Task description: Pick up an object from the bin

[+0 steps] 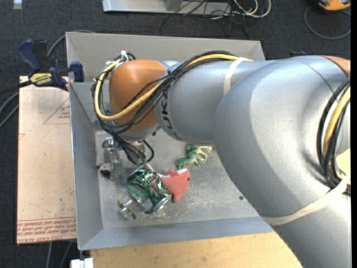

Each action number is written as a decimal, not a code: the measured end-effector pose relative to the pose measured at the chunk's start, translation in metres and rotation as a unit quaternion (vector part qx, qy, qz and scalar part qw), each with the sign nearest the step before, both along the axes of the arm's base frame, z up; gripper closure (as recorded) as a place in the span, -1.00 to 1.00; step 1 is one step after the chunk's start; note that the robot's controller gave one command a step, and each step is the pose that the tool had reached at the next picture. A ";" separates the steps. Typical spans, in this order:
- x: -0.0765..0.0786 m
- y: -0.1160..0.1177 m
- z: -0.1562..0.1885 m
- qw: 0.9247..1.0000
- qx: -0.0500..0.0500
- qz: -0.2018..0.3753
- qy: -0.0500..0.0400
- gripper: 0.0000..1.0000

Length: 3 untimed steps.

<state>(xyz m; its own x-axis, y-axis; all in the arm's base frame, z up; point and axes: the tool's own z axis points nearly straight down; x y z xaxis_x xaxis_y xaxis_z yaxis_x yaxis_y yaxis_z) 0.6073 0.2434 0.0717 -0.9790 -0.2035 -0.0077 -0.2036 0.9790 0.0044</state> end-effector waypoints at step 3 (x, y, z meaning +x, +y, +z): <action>-0.009 0.001 0.006 1.000 0.003 -0.028 -0.003 1.00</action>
Offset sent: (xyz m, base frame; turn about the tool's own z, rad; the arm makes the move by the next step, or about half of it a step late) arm 0.0067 -0.0083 0.0016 0.0202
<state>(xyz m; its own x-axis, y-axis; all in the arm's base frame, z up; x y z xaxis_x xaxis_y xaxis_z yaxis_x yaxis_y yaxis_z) 0.5985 0.2440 0.0776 -0.9888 -0.1485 -0.0138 -0.1487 0.9888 0.0098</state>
